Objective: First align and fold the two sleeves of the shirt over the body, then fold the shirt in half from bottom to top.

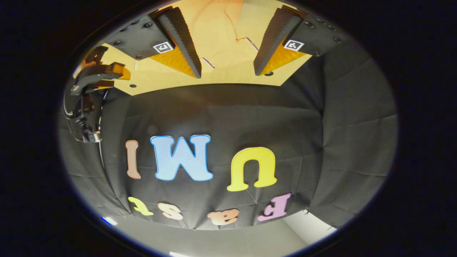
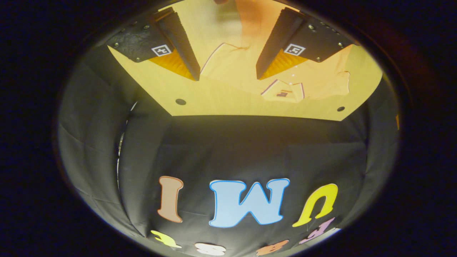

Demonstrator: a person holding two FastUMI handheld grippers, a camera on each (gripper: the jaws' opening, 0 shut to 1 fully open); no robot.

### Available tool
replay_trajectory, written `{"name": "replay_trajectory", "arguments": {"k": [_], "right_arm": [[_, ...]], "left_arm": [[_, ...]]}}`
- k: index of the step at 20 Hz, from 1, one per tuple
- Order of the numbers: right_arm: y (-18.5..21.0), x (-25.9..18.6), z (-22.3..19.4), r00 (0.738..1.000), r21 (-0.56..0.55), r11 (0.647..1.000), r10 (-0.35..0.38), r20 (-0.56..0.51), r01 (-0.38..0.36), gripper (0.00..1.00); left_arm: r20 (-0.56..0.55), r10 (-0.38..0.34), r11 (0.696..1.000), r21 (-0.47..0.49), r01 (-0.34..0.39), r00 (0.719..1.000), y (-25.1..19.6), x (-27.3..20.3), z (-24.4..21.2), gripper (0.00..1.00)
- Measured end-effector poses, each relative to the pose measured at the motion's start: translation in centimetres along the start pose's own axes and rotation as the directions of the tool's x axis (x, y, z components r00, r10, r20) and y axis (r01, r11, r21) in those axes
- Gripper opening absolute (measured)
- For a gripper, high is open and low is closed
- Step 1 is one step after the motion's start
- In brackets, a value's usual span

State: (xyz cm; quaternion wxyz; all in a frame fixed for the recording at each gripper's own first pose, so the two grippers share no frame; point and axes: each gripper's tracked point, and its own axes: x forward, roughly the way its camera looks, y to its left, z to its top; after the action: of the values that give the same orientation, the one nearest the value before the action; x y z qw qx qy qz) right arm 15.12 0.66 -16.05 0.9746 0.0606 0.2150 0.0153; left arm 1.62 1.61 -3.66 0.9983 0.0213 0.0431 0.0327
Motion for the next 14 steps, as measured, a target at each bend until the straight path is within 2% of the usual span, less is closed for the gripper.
{"name": "replay_trajectory", "arguments": {"k": [6, 14], "right_arm": [[-1.1, 5.5, -2.9, 0.993, 0.028, 0.999, -0.013, -0.12, 0.016, 0.98], [-3.1, 11.2, -7.1, 0.963, 0.037, 0.997, -0.052, -0.264, 0.063, 0.98]], "left_arm": [[-0.004, 0.023, 1.0, -0.01, -0.023, 1.0, 0.6, 0.4, -0.2, 0.95], [-0.029, 0.052, 0.998, -0.032, -0.053, 0.998, 1.0, 1.0, -1.3, 0.96]]}}
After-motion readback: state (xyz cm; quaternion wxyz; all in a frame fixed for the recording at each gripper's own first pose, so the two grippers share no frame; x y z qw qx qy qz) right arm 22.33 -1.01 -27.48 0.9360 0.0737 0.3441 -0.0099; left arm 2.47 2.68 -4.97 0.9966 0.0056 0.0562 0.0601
